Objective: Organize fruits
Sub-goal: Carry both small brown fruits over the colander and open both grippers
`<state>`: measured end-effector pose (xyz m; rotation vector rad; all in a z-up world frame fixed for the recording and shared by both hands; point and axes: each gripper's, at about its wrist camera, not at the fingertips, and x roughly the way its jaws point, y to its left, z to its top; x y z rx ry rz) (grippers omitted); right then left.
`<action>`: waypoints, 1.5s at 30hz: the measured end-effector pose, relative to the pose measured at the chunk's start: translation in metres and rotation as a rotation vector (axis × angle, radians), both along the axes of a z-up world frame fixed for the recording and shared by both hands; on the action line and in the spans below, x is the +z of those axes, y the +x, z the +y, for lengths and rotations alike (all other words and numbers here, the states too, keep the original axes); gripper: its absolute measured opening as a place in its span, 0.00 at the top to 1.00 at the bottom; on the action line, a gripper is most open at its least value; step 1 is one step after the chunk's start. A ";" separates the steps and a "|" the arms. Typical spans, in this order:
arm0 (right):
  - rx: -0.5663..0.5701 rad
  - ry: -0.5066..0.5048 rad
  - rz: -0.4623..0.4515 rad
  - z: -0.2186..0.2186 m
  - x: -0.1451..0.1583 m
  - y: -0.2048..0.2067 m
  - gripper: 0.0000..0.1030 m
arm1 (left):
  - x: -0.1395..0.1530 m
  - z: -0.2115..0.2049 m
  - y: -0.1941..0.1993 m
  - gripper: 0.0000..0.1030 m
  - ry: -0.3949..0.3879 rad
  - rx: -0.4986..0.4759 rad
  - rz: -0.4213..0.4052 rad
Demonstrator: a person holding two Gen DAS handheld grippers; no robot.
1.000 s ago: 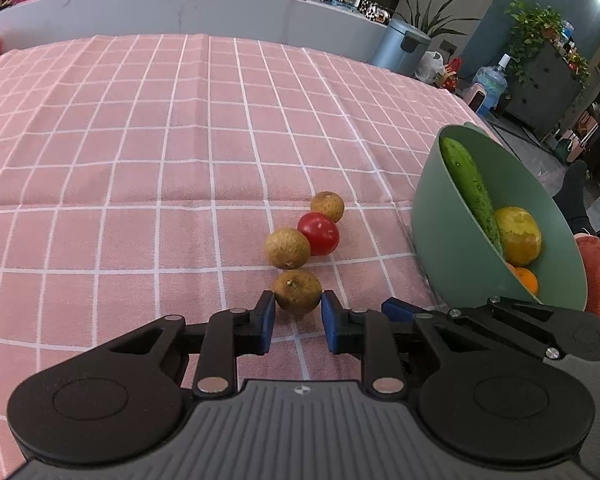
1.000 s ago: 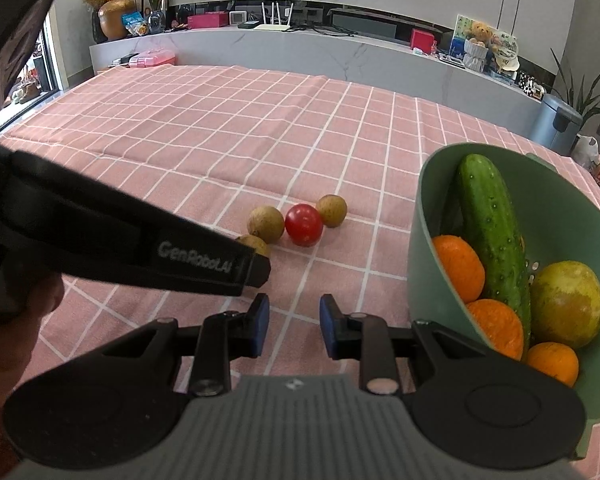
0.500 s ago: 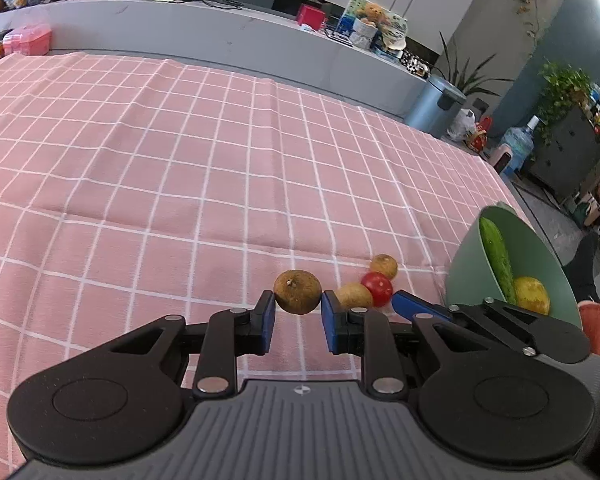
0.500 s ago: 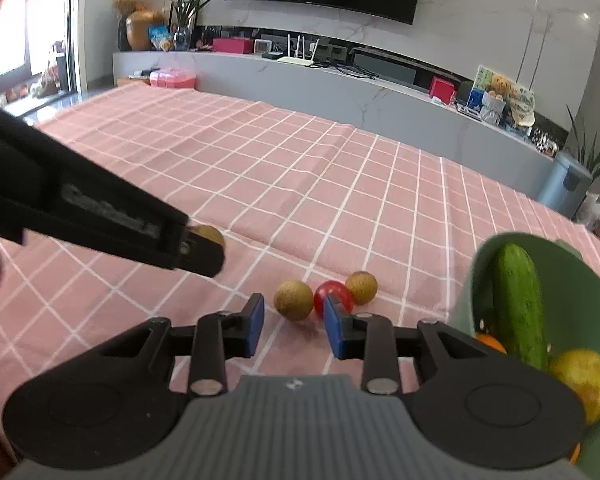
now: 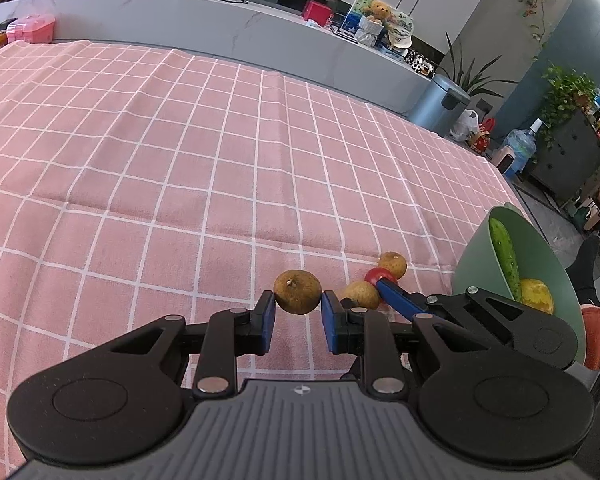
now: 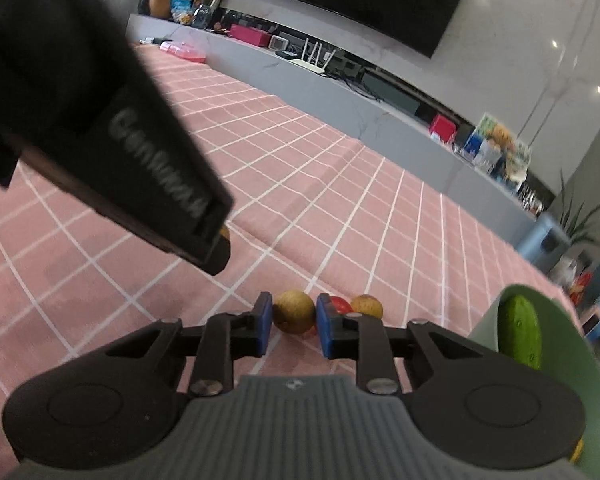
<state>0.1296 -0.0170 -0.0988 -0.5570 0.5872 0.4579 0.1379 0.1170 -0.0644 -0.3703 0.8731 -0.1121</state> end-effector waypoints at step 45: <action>-0.225 0.219 0.337 -0.249 0.082 0.017 0.82 | 0.033 -0.218 0.010 0.73 0.114 -0.645 -0.016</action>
